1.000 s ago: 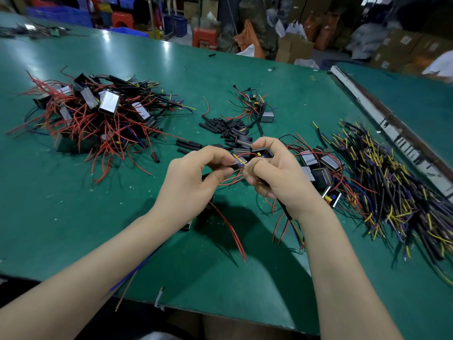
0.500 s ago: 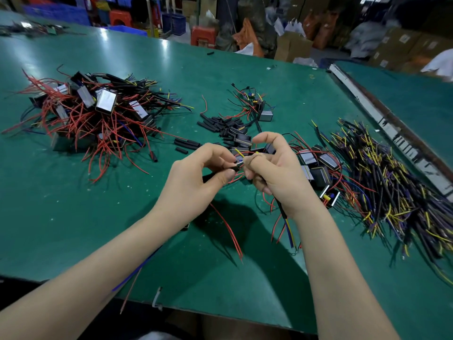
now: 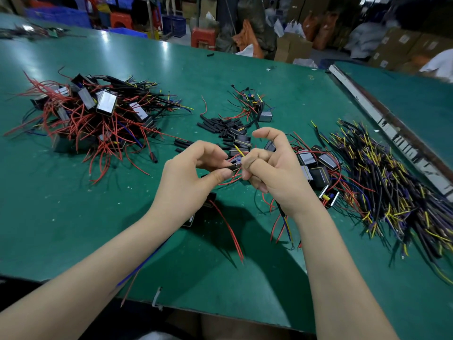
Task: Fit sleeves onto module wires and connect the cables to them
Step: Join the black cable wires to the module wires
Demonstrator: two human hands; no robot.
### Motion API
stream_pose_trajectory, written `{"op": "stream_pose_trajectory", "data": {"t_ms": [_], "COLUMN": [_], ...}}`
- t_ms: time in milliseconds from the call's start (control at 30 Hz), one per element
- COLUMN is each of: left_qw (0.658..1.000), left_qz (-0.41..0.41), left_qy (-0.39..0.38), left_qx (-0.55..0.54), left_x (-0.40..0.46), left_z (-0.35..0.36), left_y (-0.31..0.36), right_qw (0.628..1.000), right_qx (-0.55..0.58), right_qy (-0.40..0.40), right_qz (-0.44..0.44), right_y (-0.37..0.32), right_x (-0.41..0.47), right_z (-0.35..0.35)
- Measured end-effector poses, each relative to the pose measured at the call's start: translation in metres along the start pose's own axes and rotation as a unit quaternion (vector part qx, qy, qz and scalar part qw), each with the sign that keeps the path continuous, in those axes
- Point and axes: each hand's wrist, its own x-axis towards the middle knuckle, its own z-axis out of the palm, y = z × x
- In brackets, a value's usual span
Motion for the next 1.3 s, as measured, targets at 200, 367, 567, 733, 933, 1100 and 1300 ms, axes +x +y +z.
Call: {"op": "stream_pose_trajectory", "data": {"t_ms": [200,367,567,733,933,1100,1300], "left_qw": [1.000,0.999,0.999,0.997,0.995,0.993,0.995], "left_qz": [0.009,0.032,0.042,0.075,0.089,0.105,0.081], "left_qy": [0.006,0.000,-0.008,-0.017,0.004,0.024,0.029], "left_qx": [0.014,0.011,0.010,0.020,0.037,0.050,0.054], "left_x": [0.000,-0.002,0.000,-0.003,-0.006,-0.008,-0.007], "left_z": [0.001,0.003,0.005,0.002,0.001,0.004,0.003], "left_y": [0.003,0.005,0.002,0.000,0.002,0.004,0.001], "right_qw": [1.000,1.000,0.999,0.995,0.994,0.996,0.998], "right_qx": [0.003,0.012,0.013,0.015,-0.005,-0.005,-0.011], "right_qy": [0.004,0.002,-0.019,-0.057,-0.030,-0.040,-0.019], "right_qz": [0.015,0.016,0.045,0.086,0.102,0.073,0.059], "right_y": [0.001,-0.001,-0.002,-0.005,-0.003,-0.004,-0.004], "right_x": [0.001,0.000,-0.001,-0.002,-0.001,-0.002,-0.002], "right_z": [-0.001,0.001,-0.003,-0.009,-0.008,-0.006,-0.005]}}
